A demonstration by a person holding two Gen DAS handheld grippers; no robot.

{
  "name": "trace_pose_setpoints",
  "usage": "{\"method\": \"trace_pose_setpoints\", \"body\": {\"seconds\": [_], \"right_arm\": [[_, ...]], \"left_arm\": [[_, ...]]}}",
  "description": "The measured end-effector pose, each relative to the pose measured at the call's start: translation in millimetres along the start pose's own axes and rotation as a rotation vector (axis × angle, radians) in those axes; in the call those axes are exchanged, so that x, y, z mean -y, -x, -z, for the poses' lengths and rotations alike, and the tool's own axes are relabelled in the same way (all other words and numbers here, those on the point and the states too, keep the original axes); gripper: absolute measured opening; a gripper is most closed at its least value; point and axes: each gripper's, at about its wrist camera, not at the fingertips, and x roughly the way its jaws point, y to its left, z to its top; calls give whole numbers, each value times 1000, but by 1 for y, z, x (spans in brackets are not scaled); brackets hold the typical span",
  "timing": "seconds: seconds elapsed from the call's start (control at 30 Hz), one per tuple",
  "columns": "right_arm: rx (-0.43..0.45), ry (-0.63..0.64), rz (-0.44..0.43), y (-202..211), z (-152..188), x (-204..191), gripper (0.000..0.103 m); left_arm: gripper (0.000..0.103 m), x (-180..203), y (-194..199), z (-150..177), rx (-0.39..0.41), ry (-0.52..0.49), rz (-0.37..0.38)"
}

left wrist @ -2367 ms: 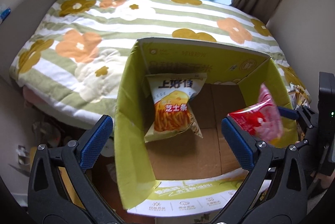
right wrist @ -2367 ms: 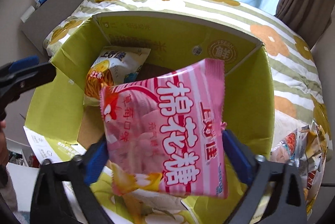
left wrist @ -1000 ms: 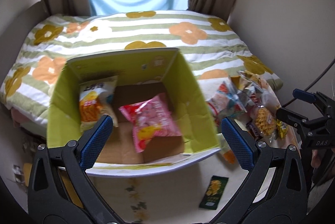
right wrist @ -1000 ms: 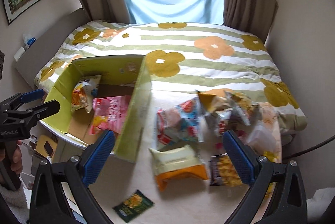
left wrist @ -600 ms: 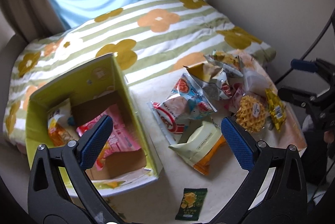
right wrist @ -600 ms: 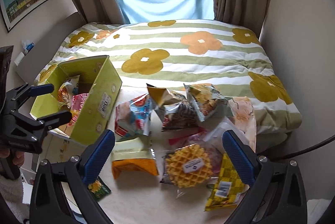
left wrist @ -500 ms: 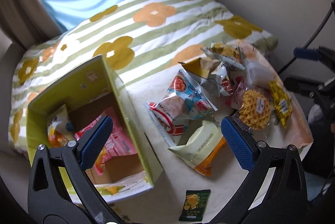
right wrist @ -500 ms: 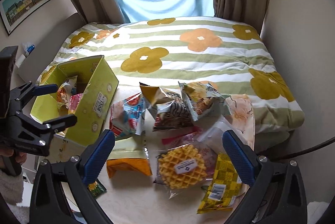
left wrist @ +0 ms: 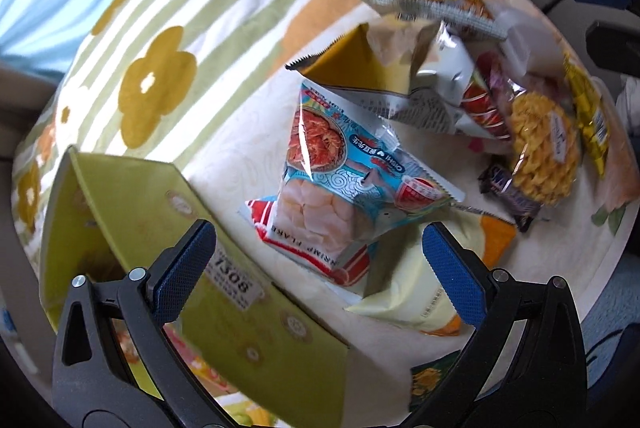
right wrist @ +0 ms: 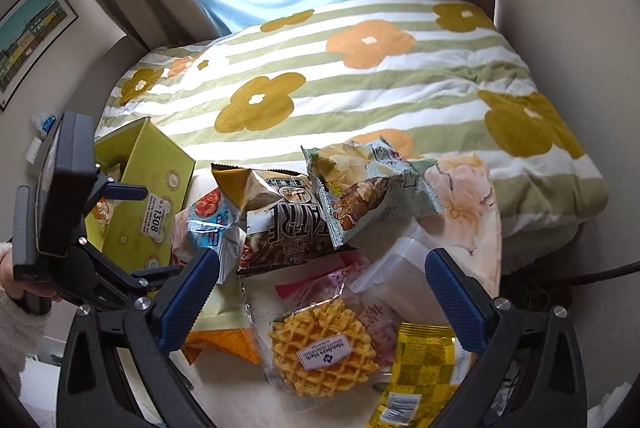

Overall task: Organize snacks
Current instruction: 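Grasp the blue shrimp chip bag with the left tool while the right tool grasps the grey corn roll bag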

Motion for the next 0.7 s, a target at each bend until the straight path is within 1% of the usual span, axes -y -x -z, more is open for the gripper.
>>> {"method": "trace_pose_setpoints", "body": {"seconds": [0.07, 0.23, 0.5, 0.57, 0.63, 0.7], "right_arm": [[-13, -57, -26, -11, -4, 5, 103], [-32, -187, -51, -32, -18, 19, 103], [-46, -450, -76, -60, -39, 47, 103], [-51, -503, -69, -66, -44, 52, 103], [-57, -543, -56, -72, -48, 56, 103], [-69, -571, -31, -78, -52, 58, 103]], "left_arm": [[103, -1, -10, -6, -26, -32, 16], [103, -2, -31, -15, -82, -86, 59], [101, -3, -51, -22, -135, -119, 151], [96, -2, -52, -24, -145, -125, 172], [93, 0, -55, -25, -156, -133, 178], [84, 1, -58, -26, -168, -140, 183]]}}
